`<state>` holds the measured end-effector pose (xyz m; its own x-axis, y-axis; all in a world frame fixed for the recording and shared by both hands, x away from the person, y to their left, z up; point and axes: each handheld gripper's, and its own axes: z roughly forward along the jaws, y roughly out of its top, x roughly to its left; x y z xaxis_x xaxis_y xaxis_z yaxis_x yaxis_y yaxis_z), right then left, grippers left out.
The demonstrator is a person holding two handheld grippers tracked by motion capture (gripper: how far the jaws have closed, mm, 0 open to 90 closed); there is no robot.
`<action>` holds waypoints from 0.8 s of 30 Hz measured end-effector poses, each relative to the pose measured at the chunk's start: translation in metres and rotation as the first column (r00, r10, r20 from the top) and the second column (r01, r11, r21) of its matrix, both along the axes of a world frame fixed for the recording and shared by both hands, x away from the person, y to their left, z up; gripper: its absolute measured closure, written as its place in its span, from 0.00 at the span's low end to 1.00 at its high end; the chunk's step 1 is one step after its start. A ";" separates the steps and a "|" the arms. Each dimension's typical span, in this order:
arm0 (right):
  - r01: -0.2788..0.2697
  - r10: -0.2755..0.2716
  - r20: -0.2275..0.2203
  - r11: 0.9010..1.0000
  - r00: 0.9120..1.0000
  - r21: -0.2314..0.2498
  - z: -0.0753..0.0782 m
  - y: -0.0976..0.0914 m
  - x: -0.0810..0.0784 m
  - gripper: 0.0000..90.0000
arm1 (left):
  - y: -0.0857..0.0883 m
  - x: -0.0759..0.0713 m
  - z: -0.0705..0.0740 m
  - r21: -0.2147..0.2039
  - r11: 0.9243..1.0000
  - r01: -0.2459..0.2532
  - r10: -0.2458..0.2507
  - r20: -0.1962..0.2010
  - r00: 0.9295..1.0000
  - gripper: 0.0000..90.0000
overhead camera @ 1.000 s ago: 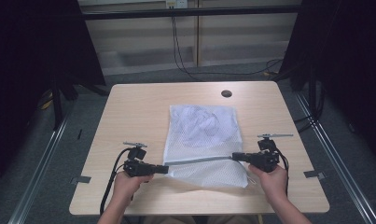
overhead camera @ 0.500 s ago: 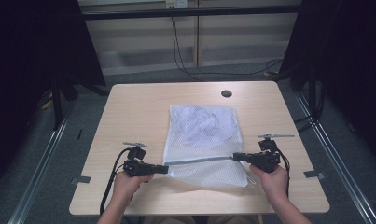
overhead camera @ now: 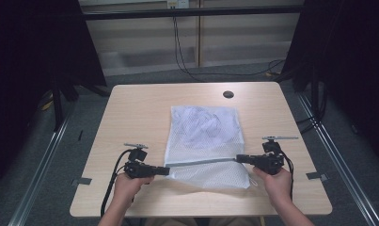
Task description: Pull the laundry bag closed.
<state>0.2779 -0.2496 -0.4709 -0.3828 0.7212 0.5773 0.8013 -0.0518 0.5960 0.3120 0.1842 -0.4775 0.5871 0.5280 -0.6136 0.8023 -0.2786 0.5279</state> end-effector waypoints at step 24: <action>0.022 -0.022 -0.007 1.000 1.000 -0.002 0.000 -0.008 -0.003 0.96 | 0.001 0.000 0.000 -0.003 1.000 0.001 -0.001 -0.009 1.000 0.98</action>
